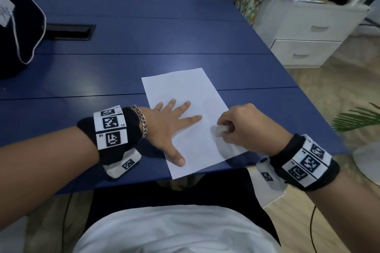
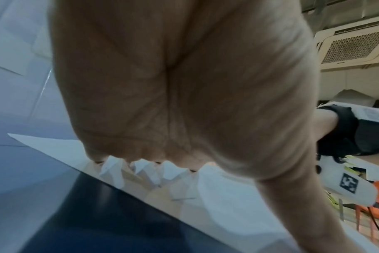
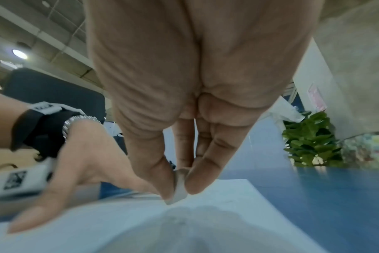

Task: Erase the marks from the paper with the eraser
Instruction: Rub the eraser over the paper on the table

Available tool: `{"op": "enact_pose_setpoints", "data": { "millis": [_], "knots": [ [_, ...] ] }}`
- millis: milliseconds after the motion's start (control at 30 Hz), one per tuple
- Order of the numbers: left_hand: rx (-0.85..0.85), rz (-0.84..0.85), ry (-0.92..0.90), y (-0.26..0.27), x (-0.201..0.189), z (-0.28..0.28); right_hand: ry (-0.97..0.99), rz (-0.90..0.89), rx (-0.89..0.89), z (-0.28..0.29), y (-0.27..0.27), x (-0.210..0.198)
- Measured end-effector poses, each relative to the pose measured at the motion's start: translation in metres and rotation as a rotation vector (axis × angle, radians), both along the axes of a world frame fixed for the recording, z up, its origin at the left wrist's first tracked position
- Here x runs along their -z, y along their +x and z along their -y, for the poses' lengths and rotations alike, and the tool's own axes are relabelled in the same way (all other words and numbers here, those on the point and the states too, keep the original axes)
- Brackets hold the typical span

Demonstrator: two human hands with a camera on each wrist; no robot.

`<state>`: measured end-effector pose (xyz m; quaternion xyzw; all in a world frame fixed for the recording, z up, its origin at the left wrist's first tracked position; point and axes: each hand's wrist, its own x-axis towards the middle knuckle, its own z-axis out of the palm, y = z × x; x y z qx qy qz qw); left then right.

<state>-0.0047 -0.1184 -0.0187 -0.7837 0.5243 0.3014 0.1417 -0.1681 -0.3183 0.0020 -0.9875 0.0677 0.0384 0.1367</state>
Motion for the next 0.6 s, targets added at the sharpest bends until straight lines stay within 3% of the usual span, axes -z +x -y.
{"op": "enact_pose_setpoints", "data": {
  "millis": [133, 300, 467, 600],
  "knots": [
    [-0.018, 0.019, -0.022, 0.003, 0.008, 0.000, 0.079, -0.011, -0.150, -0.026, 0.003, -0.003],
    [-0.025, 0.046, -0.048, 0.005, 0.014, -0.001, -0.085, -0.033, -0.106, -0.037, 0.012, 0.005],
    [-0.007, 0.076, -0.053, 0.004, 0.015, -0.001, -0.059, -0.095, -0.351, -0.068, -0.007, 0.008],
    [-0.034, 0.072, -0.049, 0.003, 0.015, -0.001, -0.072, -0.087, -0.182, -0.039, 0.015, 0.002]
  ]
}}
